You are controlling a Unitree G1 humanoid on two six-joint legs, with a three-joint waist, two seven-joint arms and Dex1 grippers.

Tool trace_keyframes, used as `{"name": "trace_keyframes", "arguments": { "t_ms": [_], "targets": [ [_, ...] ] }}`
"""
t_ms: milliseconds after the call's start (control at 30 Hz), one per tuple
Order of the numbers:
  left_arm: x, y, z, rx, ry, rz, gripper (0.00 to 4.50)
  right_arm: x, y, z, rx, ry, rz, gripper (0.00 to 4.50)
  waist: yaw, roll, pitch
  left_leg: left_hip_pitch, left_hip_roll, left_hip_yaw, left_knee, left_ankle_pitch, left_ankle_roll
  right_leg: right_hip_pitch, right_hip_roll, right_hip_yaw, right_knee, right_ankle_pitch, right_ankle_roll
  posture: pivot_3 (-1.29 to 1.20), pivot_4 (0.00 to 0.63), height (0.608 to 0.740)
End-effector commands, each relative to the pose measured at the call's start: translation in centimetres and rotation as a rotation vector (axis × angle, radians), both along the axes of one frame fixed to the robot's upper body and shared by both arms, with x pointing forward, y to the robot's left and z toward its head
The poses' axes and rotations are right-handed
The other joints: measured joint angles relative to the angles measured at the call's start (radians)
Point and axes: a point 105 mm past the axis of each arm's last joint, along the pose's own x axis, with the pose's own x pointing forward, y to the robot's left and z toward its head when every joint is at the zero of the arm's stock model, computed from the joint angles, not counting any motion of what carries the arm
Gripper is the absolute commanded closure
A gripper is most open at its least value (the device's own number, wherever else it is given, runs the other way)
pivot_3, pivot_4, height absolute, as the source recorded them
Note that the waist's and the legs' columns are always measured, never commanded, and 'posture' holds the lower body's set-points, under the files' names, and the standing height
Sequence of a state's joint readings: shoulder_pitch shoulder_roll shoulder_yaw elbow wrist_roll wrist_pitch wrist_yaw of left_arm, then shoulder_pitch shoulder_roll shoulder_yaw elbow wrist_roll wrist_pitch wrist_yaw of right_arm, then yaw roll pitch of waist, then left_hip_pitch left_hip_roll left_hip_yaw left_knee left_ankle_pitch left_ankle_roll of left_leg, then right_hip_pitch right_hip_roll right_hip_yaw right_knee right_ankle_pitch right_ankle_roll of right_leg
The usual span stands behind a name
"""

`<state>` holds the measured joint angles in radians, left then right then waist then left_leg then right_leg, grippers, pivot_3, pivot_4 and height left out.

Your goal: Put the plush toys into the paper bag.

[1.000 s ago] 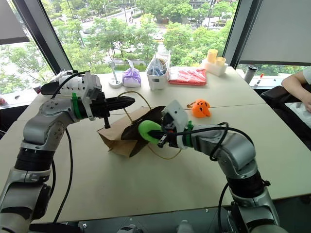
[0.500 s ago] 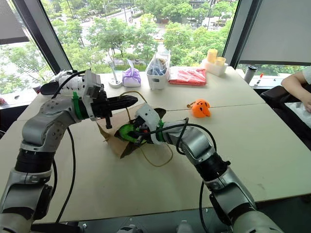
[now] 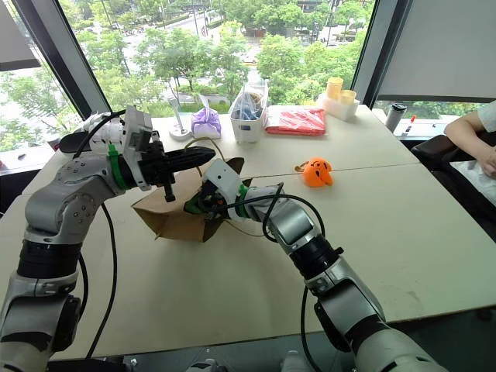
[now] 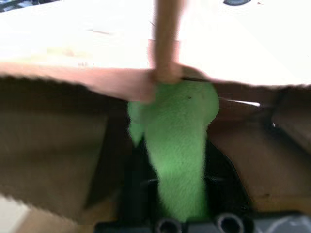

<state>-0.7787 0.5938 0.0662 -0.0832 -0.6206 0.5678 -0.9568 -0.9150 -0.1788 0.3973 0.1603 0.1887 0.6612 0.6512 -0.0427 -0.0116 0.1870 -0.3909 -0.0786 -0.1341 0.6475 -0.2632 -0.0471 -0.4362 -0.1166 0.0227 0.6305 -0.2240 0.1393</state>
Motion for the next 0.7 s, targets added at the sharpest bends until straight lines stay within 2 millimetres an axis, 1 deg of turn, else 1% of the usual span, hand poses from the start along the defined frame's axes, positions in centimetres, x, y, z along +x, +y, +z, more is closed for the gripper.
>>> {"name": "trace_keyframes", "arguments": {
  "t_ms": [33,67,133,167,233,333,400,500,600,667,700],
  "targets": [
    [-0.5,0.4,1.5,-0.036,-0.046,0.006,4.50,-0.4,0.5,2.4,0.047,-0.074,0.019,1.64,-0.002,0.000,0.000,0.000,0.000,0.000,0.000,0.000,0.000,0.000,0.000,0.000,0.000,0.000,0.000,0.00,0.150,0.740],
    [-0.5,0.4,1.5,-0.039,-0.044,0.007,4.50,-0.5,0.5,2.5,0.047,-0.076,0.021,1.06,-0.001,0.000,0.000,0.000,0.000,0.000,0.000,0.000,0.000,0.000,0.000,0.000,0.000,0.000,0.000,0.00,0.150,0.740],
    [-0.5,0.5,1.4,-0.040,-0.042,0.008,4.50,-0.7,0.1,3.0,0.056,-0.079,0.018,0.11,-0.001,0.000,0.000,0.000,0.000,0.000,0.000,0.000,0.000,0.000,0.000,0.000,0.000,0.000,0.000,0.00,0.150,0.740],
    [-0.5,0.5,1.3,-0.038,-0.040,0.008,4.50,-0.7,-0.3,3.3,0.058,-0.085,0.012,0.04,-0.001,0.000,0.000,0.000,0.000,0.000,0.000,0.000,0.000,0.000,0.000,0.000,0.000,0.000,0.000,0.00,0.150,0.740],
    [-0.5,0.5,1.1,-0.032,-0.035,0.006,4.50,-0.7,-1.8,4.3,0.053,-0.111,-0.007,0.04,0.000,0.000,0.000,0.000,0.000,0.000,0.000,0.000,0.000,-0.001,0.000,0.000,0.000,0.000,0.000,0.00,0.150,0.740],
    [-0.6,0.5,0.9,-0.027,-0.032,0.004,4.50,-1.1,-4.6,6.0,0.054,-0.139,-0.047,0.04,0.004,0.000,0.000,-0.001,0.000,-0.001,0.000,0.000,0.000,0.000,0.000,0.000,0.000,0.000,0.000,0.00,0.150,0.740],
    [-0.7,0.5,0.8,-0.027,-0.031,0.004,4.50,-1.6,-6.9,7.0,0.056,-0.152,-0.078,0.04,0.008,0.000,0.000,-0.001,0.000,-0.001,0.000,-0.001,0.001,0.000,0.000,0.000,0.000,0.000,0.000,0.00,0.150,0.740],
    [-0.7,0.5,0.7,-0.026,-0.031,0.006,4.50,-1.8,-11.2,8.5,0.065,-0.155,-0.182,0.04,0.009,0.000,0.000,-0.001,0.000,0.001,0.000,-0.002,0.003,0.000,0.000,0.000,-0.001,0.000,0.000,0.00,0.150,0.740],
    [-0.7,0.6,0.7,-0.030,-0.030,0.009,4.50,-0.8,-15.7,9.1,0.070,-0.147,-0.332,0.04,0.009,0.000,0.000,-0.001,0.000,0.003,0.000,-0.003,0.005,0.000,0.000,0.000,-0.001,0.000,0.000,0.00,0.150,0.740],
    [-0.6,0.6,0.7,-0.032,-0.031,0.010,4.50,0.6,-18.4,8.6,0.064,-0.134,-0.448,0.04,0.006,0.000,0.000,-0.001,0.000,0.004,0.000,-0.003,0.005,0.000,0.000,0.000,-0.001,0.000,0.000,0.00,0.150,0.740],
    [-0.6,0.6,0.7,-0.033,-0.031,0.011,4.50,1.3,-19.3,8.3,0.057,-0.132,-0.493,0.04,0.004,0.000,0.000,-0.001,0.000,0.004,0.000,-0.003,0.005,0.000,0.000,0.000,-0.001,0.000,0.000,0.00,0.150,0.740]
  ]
}}
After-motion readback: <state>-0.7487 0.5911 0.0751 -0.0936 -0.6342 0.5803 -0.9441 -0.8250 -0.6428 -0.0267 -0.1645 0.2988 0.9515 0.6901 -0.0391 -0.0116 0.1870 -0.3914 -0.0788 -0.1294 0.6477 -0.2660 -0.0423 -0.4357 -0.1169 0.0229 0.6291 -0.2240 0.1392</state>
